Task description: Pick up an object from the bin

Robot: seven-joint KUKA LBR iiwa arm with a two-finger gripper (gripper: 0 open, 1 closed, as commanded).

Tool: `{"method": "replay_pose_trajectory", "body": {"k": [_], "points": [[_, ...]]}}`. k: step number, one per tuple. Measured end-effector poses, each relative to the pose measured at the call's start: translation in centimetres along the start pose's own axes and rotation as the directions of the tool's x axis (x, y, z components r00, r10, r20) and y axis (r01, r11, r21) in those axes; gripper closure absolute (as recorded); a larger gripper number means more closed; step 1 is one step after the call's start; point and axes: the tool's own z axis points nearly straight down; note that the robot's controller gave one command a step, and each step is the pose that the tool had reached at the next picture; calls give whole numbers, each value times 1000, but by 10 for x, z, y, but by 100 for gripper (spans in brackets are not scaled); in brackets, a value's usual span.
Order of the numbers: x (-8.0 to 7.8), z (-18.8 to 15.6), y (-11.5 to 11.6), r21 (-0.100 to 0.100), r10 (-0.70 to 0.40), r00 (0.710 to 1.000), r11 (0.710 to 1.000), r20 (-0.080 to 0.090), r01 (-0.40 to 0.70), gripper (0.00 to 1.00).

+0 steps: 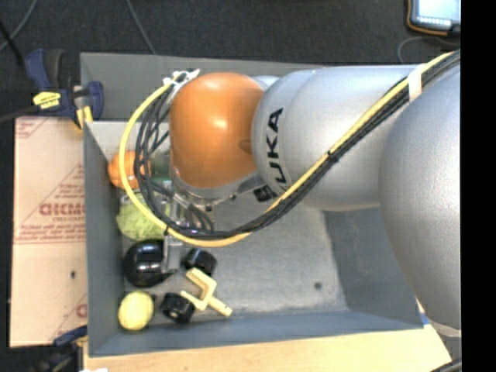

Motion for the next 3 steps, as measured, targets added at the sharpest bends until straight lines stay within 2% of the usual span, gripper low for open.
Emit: {"method": "replay_pose_trajectory", "body": {"k": [1, 2, 3], "points": [[-2, -5, -1, -2, 4, 1000, 1000, 8, -4, 0], [-32, 63, 1, -4, 57, 998, 998, 11, -56, 0], [-44, 90, 1, -8, 161, 987, 987, 12, -161, 0]]}}
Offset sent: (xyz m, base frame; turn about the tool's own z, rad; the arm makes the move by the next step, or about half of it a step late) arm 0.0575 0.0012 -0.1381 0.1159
